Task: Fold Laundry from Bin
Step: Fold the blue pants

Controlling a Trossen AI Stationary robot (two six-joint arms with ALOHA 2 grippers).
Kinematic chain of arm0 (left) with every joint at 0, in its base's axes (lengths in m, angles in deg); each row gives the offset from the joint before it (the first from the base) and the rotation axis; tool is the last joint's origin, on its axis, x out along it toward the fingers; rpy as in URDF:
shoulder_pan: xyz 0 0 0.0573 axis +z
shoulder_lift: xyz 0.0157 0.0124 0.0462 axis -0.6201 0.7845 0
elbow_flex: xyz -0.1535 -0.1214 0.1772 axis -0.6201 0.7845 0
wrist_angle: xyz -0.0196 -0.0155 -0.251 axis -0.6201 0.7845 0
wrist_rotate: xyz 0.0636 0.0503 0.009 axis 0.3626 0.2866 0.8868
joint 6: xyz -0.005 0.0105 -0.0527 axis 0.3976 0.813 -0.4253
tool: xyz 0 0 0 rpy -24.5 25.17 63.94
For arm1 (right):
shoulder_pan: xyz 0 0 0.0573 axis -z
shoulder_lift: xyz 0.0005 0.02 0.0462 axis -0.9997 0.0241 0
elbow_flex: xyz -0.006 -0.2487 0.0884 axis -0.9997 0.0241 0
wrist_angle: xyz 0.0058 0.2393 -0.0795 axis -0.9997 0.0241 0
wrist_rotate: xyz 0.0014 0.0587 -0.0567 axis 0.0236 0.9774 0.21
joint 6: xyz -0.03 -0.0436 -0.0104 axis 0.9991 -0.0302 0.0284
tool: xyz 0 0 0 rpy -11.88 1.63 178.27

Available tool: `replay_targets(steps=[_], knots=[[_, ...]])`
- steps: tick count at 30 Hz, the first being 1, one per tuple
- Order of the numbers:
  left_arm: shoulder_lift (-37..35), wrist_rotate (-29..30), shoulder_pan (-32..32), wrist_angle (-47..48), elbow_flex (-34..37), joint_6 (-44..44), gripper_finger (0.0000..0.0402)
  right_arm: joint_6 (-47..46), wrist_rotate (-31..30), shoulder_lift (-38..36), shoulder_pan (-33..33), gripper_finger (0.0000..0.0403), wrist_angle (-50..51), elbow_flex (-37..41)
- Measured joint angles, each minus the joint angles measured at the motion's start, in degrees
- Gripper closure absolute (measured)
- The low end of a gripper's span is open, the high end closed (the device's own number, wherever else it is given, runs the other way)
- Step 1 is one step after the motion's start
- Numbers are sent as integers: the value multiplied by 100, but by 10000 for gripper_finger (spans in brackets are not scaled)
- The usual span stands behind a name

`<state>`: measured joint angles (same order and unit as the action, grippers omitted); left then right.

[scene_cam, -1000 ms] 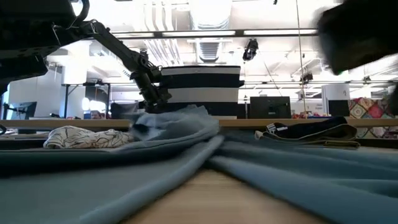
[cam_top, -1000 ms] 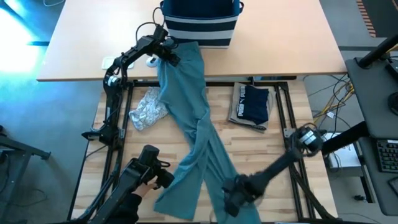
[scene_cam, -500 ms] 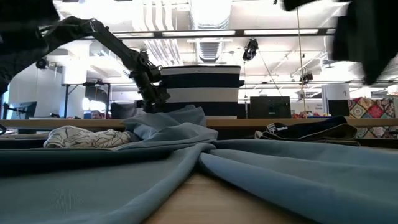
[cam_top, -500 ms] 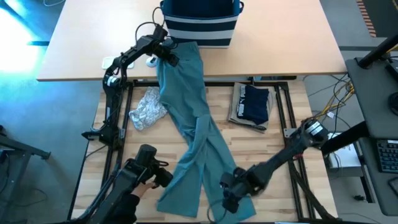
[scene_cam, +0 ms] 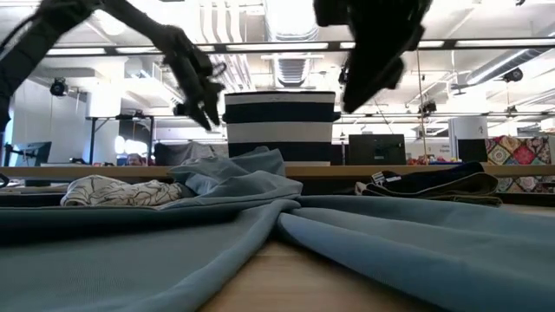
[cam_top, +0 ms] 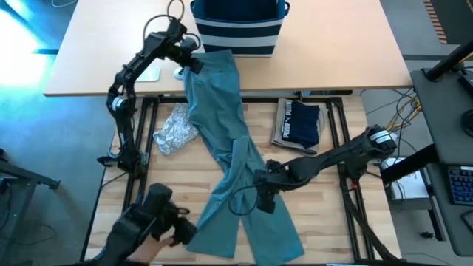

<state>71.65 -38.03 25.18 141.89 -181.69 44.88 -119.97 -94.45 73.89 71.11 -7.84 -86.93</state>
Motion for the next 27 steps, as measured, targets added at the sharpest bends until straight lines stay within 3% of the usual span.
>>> replay_targets(steps=[6, 10, 15, 18, 20, 23, 27], knots=[[-1077, -469, -650, 858, 603, -573, 231, 349, -92, 389, -49, 259, -969, -19], [-2135, -495, -1525, 1040, 1672, -837, 231, 329, -541, 486, -185, 222, -1349, -148], [-3675, -355, -2909, 870, 3196, -1974, 231, 348, -1134, 489, -611, 189, -1314, -211], [-4556, -310, -4162, 635, 4047, -3062, 231, 390, -1533, 482, -921, 179, -1326, -267], [-5049, 54, -5302, 368, 4562, -3995, 231, 386, -1776, 473, -1088, 174, -1335, -307], [-5524, 1036, -7278, -37, 5136, -5627, 232, 269, -1960, 472, -1260, 165, -1326, -347], [-5504, 2775, -9751, -608, 5588, -7678, 232, 253, -2005, 470, -1335, 154, -1335, -415]])
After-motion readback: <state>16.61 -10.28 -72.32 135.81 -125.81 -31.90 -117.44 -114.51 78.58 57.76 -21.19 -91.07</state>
